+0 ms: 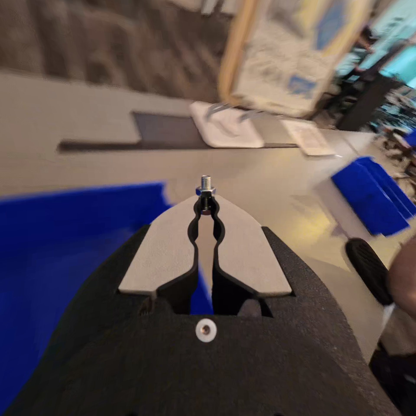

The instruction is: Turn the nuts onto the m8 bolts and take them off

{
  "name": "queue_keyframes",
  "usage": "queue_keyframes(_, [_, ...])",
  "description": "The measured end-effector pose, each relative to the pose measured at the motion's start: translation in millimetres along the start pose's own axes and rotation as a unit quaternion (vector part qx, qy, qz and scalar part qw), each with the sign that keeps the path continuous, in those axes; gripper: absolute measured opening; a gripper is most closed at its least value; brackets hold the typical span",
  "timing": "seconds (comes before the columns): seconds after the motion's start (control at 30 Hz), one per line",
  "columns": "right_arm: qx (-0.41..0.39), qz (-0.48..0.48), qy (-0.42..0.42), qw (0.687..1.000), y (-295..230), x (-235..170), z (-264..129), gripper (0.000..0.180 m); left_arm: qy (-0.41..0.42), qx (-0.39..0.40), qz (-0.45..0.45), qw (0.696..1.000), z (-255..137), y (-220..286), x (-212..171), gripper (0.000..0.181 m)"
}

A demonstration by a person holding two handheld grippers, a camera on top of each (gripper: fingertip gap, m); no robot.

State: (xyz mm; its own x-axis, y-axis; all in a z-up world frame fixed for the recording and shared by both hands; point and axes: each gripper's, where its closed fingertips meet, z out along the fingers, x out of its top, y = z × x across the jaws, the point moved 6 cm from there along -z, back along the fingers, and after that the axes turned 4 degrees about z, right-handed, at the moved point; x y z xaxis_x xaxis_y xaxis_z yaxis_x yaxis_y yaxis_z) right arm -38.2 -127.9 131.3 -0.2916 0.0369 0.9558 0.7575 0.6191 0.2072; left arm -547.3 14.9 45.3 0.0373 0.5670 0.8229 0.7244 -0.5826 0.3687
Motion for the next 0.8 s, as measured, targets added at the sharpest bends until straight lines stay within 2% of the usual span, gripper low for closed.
queue_keyframes(0.07, [0.047, 0.003, 0.043, 0.998, -12, 9, 5, 0.018, 0.039, -0.081, 0.079, 0.993, 3, 58, 18, 0.007])
queue_keyframes(0.13, [0.105, 0.010, 0.102, 0.989, -28, 21, 10, 0.017, 0.067, -0.170, 0.139, 0.973, 13, 120, 25, 0.007])
queue_keyframes(0.27, [0.232, 0.073, 0.226, 0.943, -61, 47, 15, 0.010, 0.089, -0.308, 0.237, 0.917, 40, 235, 19, 0.007])
queue_keyframes(0.33, [0.268, 0.099, 0.230, 0.930, -68, 50, 16, 0.012, 0.100, -0.348, 0.282, 0.889, 49, 280, 17, 0.007])
queue_keyframes(0.4, [0.266, 0.109, 0.217, 0.933, -65, 49, 17, 0.012, 0.109, -0.377, 0.320, 0.862, 54, 317, 16, 0.007])
queue_keyframes(0.5, [0.262, 0.102, 0.207, 0.937, -63, 50, 11, 0.016, 0.122, -0.382, 0.379, 0.834, 62, 353, 16, 0.007])
queue_keyframes(0.57, [0.259, 0.086, 0.213, 0.938, -65, 53, 4, 0.016, 0.122, -0.369, 0.399, 0.830, 70, 364, 16, 0.007])
queue_keyframes(0.73, [0.251, 0.037, 0.209, 0.944, -73, 55, -2, 0.017, 0.170, -0.393, 0.387, 0.817, 73, 367, 5, 0.007])
queue_keyframes(0.8, [0.259, 0.026, 0.199, 0.945, -78, 54, 1, 0.017, 0.168, -0.397, 0.374, 0.821, 73, 363, 8, 0.007])
